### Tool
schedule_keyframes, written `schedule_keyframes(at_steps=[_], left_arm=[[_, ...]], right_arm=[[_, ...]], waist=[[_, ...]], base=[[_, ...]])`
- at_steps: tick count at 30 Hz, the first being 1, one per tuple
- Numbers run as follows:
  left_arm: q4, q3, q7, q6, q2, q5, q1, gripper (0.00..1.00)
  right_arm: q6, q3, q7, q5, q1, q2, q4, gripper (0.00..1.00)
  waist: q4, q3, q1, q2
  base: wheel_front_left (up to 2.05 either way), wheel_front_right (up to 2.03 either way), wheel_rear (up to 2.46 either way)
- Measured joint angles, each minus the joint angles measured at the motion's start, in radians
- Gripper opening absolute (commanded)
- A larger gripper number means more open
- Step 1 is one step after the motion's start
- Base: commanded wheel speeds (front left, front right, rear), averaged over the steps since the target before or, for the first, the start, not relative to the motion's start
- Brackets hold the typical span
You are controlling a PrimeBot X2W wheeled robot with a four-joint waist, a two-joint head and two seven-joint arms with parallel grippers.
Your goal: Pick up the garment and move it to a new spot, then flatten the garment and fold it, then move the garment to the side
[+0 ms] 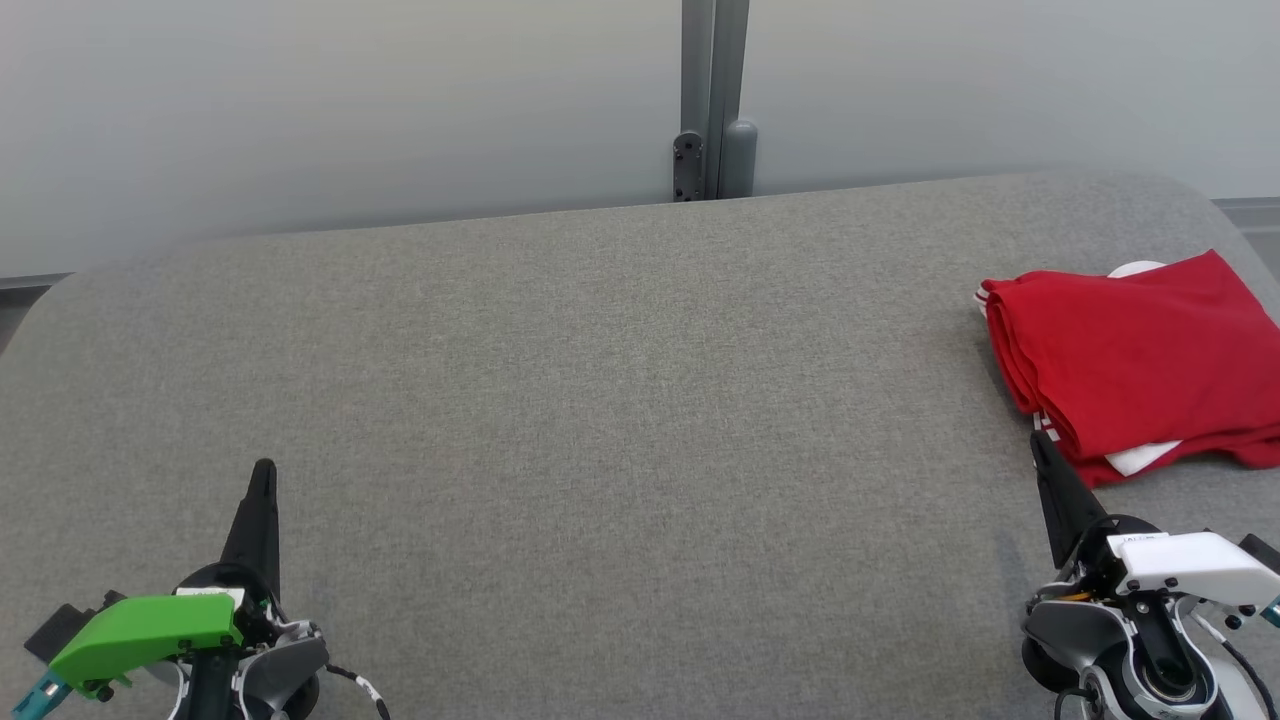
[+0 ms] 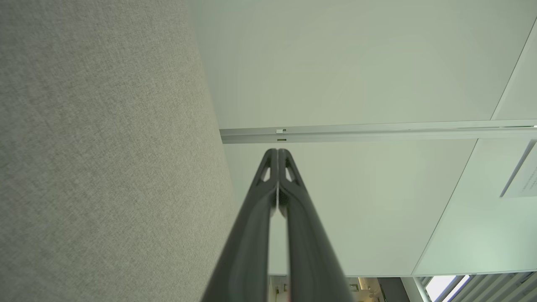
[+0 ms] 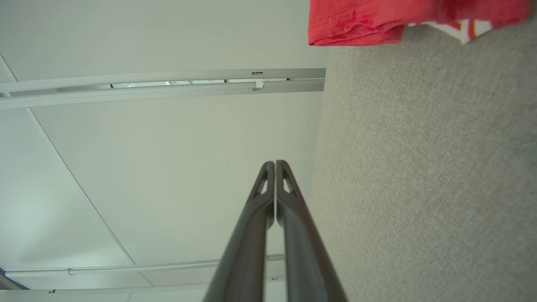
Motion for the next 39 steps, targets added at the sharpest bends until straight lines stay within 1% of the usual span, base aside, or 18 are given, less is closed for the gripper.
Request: schedule_keyframes(at_steps=[39], left_arm=[[0.0,0.0,0.0,0.0,0.0,0.0,0.0,0.0]], right_arm=[[0.0,-0.006,0.004,-0.001,-0.001,0.004,0.0,0.0]], waist=[[0.0,0.0,0.0,0.0]], base=[[0.0,0.0,0.0]])
